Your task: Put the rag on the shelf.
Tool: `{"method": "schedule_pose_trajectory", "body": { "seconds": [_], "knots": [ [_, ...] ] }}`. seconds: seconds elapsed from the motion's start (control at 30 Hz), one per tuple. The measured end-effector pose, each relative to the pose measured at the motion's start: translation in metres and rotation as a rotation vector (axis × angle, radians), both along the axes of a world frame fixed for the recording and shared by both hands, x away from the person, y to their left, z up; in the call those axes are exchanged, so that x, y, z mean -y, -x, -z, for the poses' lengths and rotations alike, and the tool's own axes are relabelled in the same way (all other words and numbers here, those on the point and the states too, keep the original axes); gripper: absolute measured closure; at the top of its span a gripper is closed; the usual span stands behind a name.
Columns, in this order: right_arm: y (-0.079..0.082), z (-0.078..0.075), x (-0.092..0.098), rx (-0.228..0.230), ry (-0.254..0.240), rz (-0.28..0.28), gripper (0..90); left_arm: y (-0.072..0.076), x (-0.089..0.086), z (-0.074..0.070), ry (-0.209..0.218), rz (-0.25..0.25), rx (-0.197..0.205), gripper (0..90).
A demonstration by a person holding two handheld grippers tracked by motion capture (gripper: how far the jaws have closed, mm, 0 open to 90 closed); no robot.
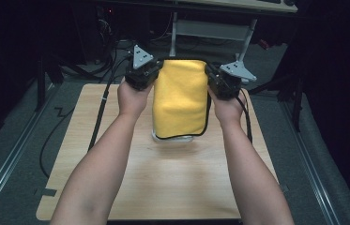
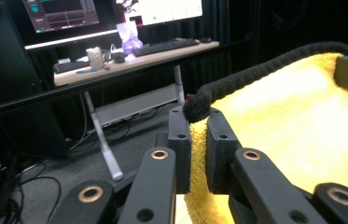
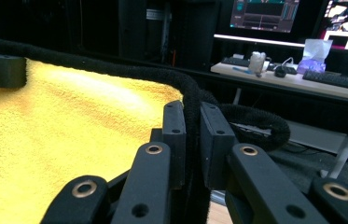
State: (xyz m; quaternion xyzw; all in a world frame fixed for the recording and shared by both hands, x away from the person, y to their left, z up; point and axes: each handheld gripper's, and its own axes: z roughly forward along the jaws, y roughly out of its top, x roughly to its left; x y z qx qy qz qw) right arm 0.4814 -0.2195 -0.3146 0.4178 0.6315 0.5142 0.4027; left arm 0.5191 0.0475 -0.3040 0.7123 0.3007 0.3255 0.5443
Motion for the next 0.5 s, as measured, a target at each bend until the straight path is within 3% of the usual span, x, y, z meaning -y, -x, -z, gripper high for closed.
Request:
{"method": "schedule_pose_trajectory", "body": {
  "seconds": [0.2,0.5],
  "knots": [
    [-0.011,0.015,-0.004,-0.032,0.046,-0.011,82.6,-0.012,-0.002,0.016,-0.025,-0.013,-0.056,82.1],
    [-0.023,0.04,-0.001,-0.125,0.062,-0.017,82.5,-0.024,-0.003,0.05,-0.034,0.006,-0.167,80.8]
  ]
}}
